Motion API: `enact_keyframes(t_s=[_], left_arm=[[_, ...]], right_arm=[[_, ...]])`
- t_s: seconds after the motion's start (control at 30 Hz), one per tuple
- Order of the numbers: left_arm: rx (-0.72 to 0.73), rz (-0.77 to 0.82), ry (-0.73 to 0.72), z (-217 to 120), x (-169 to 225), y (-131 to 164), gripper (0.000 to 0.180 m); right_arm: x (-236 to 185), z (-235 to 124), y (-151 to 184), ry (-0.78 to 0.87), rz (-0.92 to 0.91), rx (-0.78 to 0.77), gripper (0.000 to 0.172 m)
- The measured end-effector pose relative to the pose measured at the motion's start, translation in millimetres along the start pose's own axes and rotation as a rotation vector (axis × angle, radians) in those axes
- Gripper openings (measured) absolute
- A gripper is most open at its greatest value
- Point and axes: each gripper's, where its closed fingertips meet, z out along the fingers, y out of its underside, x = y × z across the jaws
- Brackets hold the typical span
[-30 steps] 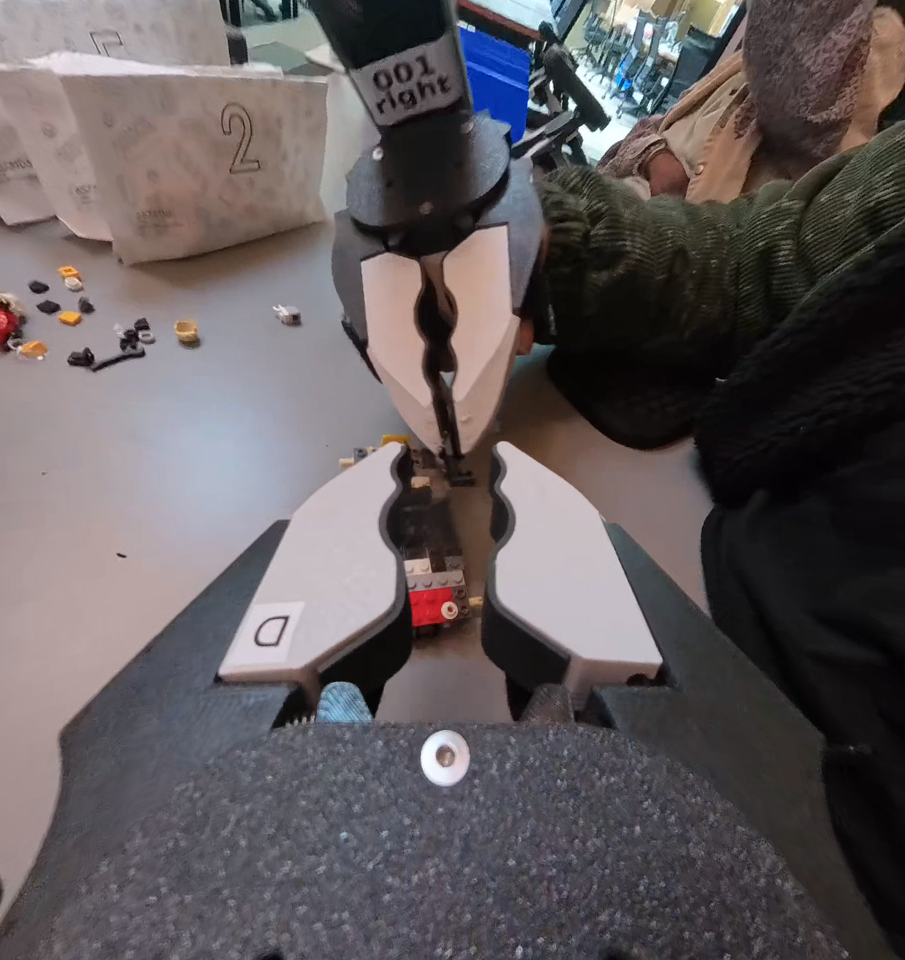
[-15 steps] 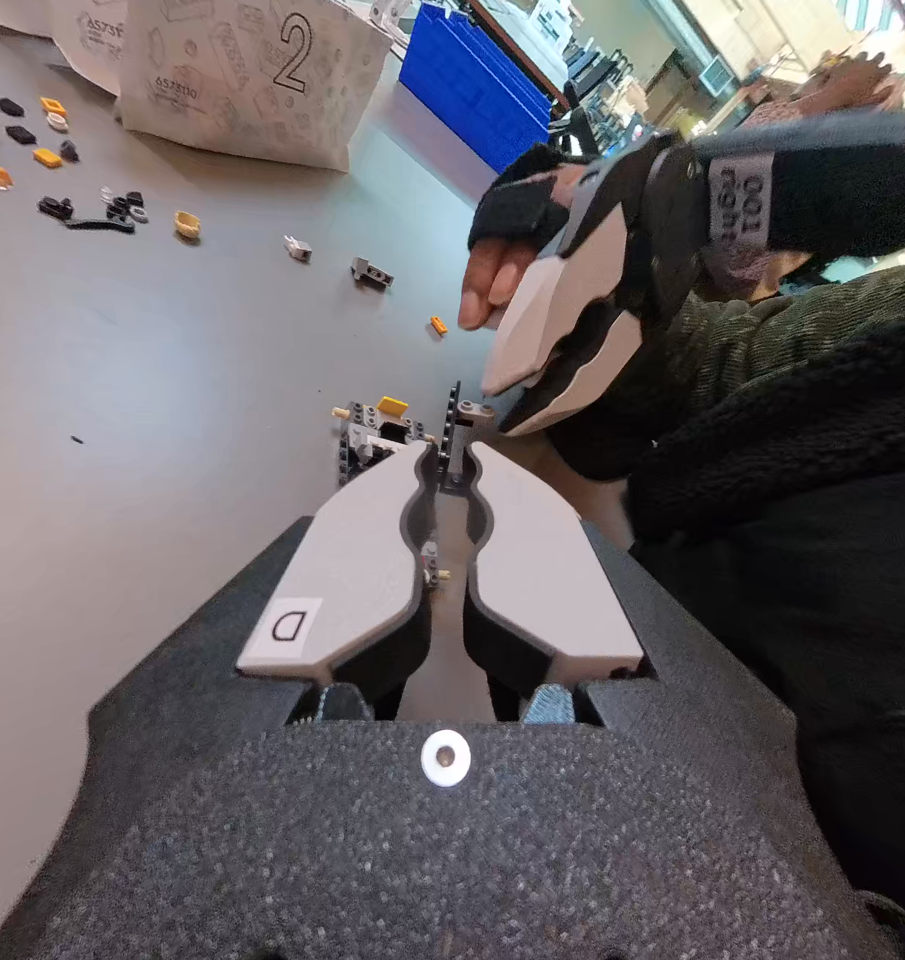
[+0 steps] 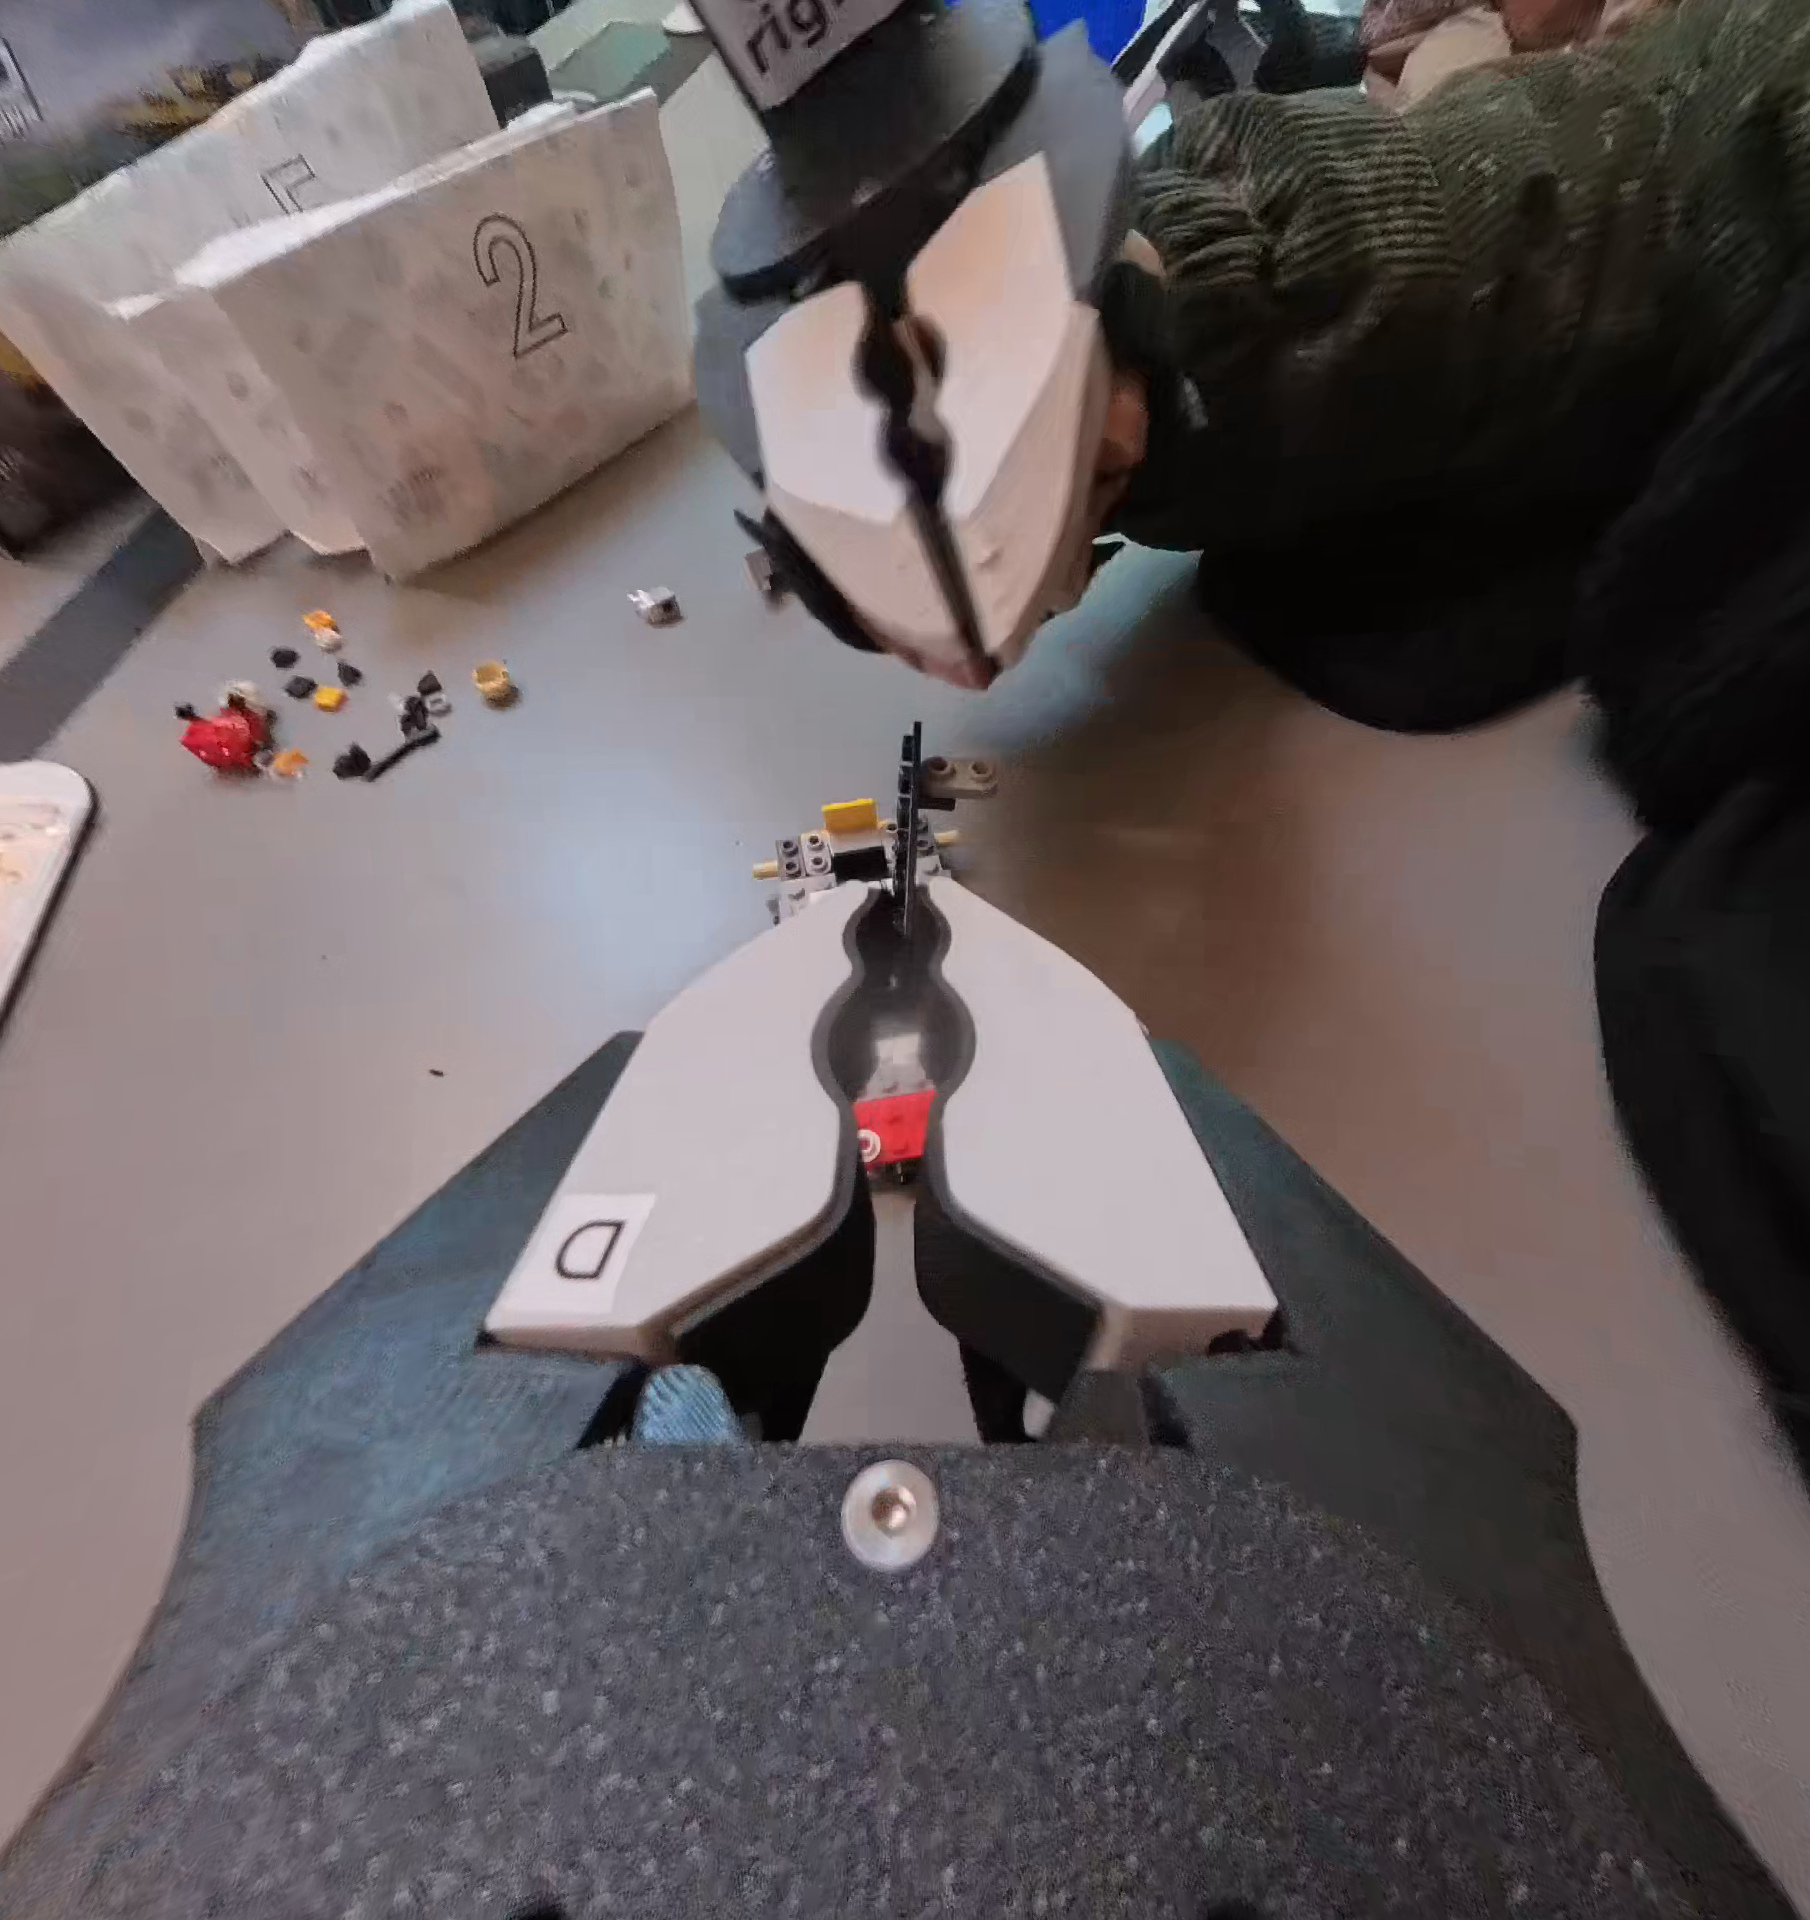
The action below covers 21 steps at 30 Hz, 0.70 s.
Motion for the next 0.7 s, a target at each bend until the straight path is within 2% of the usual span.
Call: enact_keyframes(t_s=[0.17,0.27,0.3,0.33,0.4,0.5,0.6,0.7], left_arm=[[0.002,-0.114,0.016,-6,-9,7,0.003],[0.000,-0.246,0.049,-7,-13,12,0.003],[0.000,-0.305,0.066,-6,-14,14,0.003],[0.006,-0.361,0.088,-6,-14,14,0.003],[0.026,-0.472,0.135,-7,-14,13,0.004],[0.032,-0.549,0.193,-7,-9,13,0.003],[-0.008,-0.552,0.215,-5,-3,17,0.003],[-0.063,-0.448,0.196,-2,5,21,0.004]], right_arm=[[9,-10,-11,0.108,-0.086,0.044,0.000],[15,-12,-2,0.256,-0.380,-0.069,0.000],[15,-10,1,0.301,-0.489,-0.110,0.003],[14,-5,4,0.341,-0.584,-0.160,0.014],[19,2,15,0.423,-0.758,-0.298,0.020],[31,7,24,0.542,-0.943,-0.424,0.010],[32,9,29,0.539,-0.975,-0.468,0.005],[33,7,32,0.507,-0.825,-0.474,0.004]])
